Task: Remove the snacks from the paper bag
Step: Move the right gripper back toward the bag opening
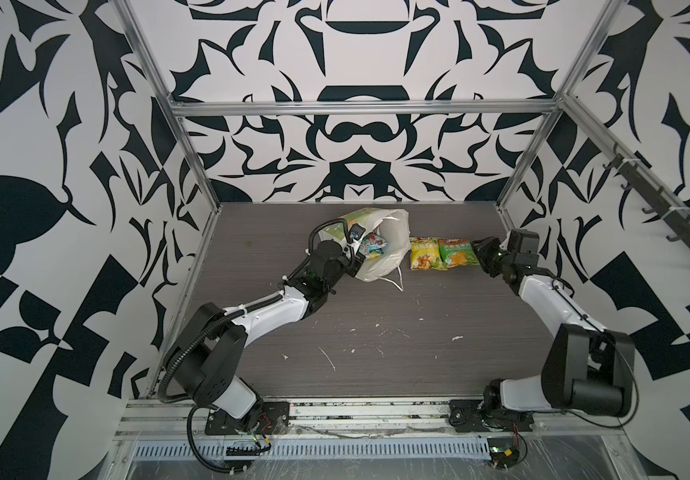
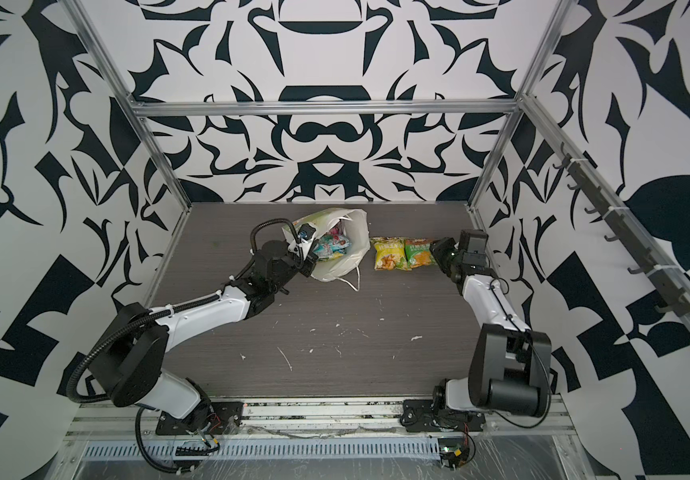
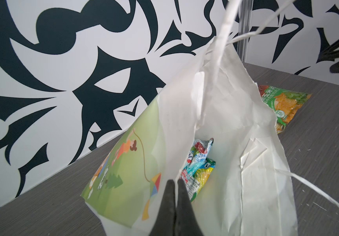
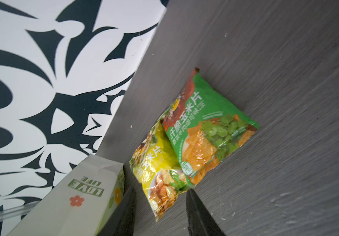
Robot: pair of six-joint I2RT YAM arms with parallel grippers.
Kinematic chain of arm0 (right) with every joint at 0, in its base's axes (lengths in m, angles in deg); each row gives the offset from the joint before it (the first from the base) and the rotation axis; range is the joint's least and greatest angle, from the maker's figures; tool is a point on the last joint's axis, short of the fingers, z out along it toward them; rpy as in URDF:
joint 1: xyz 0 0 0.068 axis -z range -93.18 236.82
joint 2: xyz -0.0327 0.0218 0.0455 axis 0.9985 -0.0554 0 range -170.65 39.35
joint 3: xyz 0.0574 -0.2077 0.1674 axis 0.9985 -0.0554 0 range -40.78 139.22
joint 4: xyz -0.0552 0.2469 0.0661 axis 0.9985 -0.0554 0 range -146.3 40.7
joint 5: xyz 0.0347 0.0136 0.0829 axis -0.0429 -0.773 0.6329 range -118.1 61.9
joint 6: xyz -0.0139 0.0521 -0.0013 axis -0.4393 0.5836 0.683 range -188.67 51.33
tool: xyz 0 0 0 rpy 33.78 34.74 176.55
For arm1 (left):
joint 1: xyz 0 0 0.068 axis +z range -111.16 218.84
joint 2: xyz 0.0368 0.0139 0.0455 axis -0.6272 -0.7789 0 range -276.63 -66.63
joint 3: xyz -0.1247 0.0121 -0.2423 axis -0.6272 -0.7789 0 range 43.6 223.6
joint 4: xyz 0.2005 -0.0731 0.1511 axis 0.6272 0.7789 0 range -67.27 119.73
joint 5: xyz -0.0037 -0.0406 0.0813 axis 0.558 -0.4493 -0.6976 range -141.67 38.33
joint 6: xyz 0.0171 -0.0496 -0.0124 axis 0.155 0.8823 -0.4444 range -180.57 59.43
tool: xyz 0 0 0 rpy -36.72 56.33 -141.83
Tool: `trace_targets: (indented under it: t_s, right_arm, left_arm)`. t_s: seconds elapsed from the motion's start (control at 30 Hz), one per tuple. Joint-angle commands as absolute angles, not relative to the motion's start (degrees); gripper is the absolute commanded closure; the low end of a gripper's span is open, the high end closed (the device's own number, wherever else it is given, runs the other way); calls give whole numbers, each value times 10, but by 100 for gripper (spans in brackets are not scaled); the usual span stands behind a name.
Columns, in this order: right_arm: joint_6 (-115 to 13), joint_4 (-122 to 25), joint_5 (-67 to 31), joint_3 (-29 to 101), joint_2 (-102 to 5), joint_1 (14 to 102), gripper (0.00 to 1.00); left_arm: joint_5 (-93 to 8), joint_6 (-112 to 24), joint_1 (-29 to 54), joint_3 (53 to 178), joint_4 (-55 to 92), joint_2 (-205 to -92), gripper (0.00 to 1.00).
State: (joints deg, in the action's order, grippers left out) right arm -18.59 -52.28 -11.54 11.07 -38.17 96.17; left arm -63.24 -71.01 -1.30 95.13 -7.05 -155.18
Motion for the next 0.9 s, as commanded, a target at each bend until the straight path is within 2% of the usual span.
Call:
trace_targets:
  t_s: [0.0, 0.13, 0.3, 0.4, 0.63, 0.87]
  right_arm:
    - [-242, -557, -141, 140, -328, 931, 54]
    - [-293, -552, -124, 153, -294, 875, 55]
    - [-334, -528, -16, 181, -315, 789, 56]
    - [-331, -473, 7, 164, -325, 733, 56]
    - [-278, -421, -5, 176, -383, 655, 60]
    - [-193, -363, -65, 159, -445, 630, 60]
  left_arm:
    - [-636, -702, -13, 970, -61, -1534, 100]
    - [-636, -702, -13, 972, -53, -1534, 100]
    - [-636, -700, -13, 976, -51, -1534, 100]
    - [-632, -699, -13, 982, -49, -1537, 100]
    - [-626, -690, -13, 982, -51, -1542, 100]
    - [-625, -689, -13, 983, -49, -1541, 100]
